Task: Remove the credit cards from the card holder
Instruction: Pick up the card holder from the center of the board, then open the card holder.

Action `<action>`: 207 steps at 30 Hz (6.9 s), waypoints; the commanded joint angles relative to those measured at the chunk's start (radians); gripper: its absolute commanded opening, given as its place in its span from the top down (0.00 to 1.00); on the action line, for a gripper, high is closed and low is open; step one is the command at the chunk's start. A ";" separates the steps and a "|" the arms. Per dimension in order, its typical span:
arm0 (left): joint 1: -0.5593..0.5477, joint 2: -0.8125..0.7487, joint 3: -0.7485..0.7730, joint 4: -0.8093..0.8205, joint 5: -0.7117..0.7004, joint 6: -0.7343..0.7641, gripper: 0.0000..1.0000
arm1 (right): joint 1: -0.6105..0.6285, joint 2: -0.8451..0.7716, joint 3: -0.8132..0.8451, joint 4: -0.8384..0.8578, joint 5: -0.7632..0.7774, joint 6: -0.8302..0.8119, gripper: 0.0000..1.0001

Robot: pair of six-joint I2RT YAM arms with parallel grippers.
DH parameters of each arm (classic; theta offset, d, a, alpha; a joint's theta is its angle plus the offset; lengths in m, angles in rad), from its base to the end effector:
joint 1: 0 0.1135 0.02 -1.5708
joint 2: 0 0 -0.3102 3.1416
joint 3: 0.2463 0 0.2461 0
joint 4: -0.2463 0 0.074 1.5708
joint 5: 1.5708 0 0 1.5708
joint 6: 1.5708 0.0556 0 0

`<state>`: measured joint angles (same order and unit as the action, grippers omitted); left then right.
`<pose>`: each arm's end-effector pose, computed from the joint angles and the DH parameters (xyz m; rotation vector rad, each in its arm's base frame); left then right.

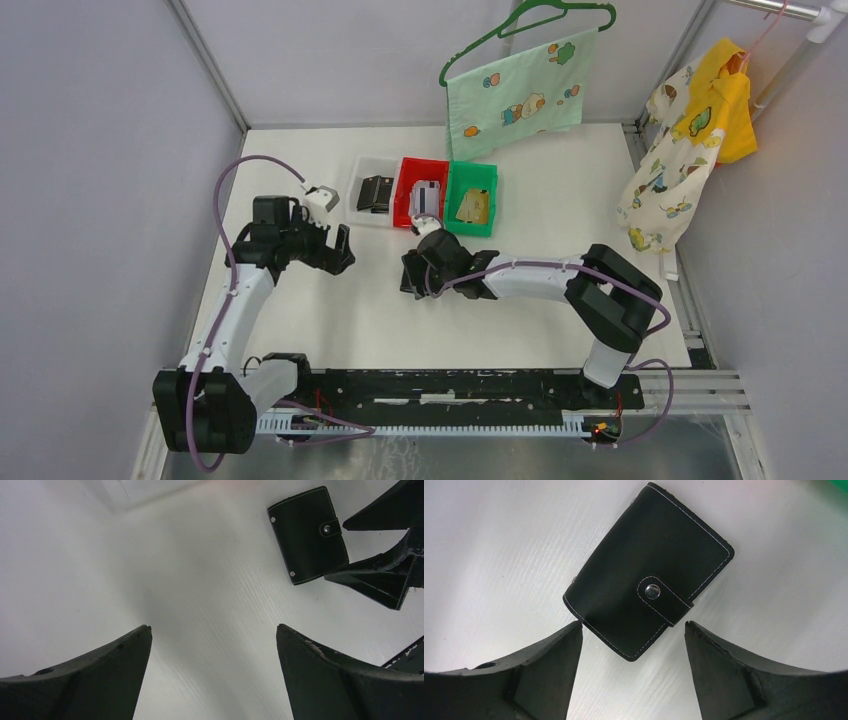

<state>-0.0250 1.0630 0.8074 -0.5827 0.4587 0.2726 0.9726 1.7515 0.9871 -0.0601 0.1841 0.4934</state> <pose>0.1974 -0.0296 0.2902 0.5518 2.2736 -0.4295 0.2207 0.3057 0.2023 -0.4911 2.3802 0.4696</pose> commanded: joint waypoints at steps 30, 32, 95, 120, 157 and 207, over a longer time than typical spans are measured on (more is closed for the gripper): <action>-0.002 -0.054 0.035 -0.080 0.129 0.127 0.09 | -0.075 0.086 0.027 0.114 -0.049 0.108 0.64; -0.003 -0.053 0.036 -0.081 0.136 0.130 0.09 | -0.074 0.047 0.006 0.142 -0.073 0.100 0.72; -0.002 -0.125 0.183 -0.112 0.718 -0.269 0.92 | 0.132 -0.470 0.095 0.310 -0.124 -0.203 0.57; -0.002 -0.149 0.328 -0.411 0.871 0.083 0.98 | -0.080 -0.328 0.353 -0.005 -0.813 -0.236 0.13; -0.001 -0.295 0.162 0.014 0.700 -0.439 0.32 | -0.104 -0.458 0.216 0.247 -0.730 -0.108 1.00; -0.022 -0.285 0.149 0.134 0.555 -0.582 0.98 | -0.026 -0.456 0.267 0.084 -0.081 -0.080 0.27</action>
<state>-0.0463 0.7753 0.8860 -0.4526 1.1000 -0.3405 0.9470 1.2945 1.1179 0.1596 -0.1131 0.4370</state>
